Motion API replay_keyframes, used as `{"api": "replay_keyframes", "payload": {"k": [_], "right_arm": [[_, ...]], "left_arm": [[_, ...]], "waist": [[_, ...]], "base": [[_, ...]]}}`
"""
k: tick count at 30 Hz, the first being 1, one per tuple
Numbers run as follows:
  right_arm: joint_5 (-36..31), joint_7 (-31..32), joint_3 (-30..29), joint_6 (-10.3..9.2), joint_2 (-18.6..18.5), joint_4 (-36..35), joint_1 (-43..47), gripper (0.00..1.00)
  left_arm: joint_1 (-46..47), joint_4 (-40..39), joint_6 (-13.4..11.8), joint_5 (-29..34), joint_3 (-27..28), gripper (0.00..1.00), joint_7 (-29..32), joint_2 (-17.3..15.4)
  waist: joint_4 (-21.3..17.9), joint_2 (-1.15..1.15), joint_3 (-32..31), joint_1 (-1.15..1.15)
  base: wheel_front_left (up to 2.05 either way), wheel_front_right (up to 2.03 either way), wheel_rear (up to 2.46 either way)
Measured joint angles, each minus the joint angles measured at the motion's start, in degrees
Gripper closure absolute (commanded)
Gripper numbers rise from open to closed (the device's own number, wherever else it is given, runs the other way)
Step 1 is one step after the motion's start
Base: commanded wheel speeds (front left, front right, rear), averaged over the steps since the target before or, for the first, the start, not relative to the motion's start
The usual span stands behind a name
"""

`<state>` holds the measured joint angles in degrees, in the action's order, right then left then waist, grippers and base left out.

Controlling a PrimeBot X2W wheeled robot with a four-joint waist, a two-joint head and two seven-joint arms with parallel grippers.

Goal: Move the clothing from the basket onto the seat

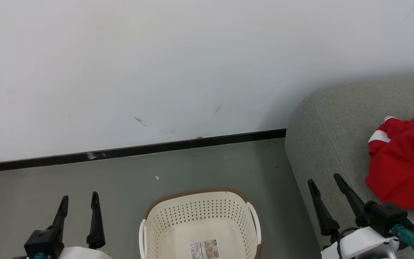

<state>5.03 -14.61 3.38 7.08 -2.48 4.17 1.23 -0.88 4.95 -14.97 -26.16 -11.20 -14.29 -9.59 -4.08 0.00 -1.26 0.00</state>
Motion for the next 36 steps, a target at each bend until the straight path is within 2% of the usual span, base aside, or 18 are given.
{"api": "replay_keyframes", "payload": {"k": [26, 27, 33, 36], "right_arm": [[1.53, 0.00, 0.14, 0.00, 0.01, -1.46, 0.46, 0.00], [1.54, 0.00, 0.14, 0.00, 0.01, -1.46, 0.76, 1.00], [1.54, 0.05, 0.81, -0.03, 0.57, 1.81, 3.21, 1.00], [2.71, 0.05, 1.21, -0.03, 0.58, 1.62, 3.63, 1.00]], "left_arm": [[-0.05, 0.07, 0.04, 0.09, 1.05, 0.00, -0.01, -0.26], [-0.06, 0.10, 0.03, 0.09, 1.13, 1.00, -0.01, -0.30], [-1.78, 3.24, 0.01, -0.07, 0.26, 1.00, 0.18, 2.08], [-1.99, 3.25, 0.16, -1.10, 0.45, 1.00, 0.60, 2.23]], "waist": [[0.25, 0.00, 0.85, 0.00], [0.26, 0.00, 0.88, 0.00], [0.26, 0.00, 0.90, 0.00], [0.26, 0.00, 0.93, 0.00]], "base": [[0.00, 0.00, 0.00], [0.00, 0.00, 0.00], [0.00, 0.00, 0.00], [0.00, 0.00, 0.00]]}}
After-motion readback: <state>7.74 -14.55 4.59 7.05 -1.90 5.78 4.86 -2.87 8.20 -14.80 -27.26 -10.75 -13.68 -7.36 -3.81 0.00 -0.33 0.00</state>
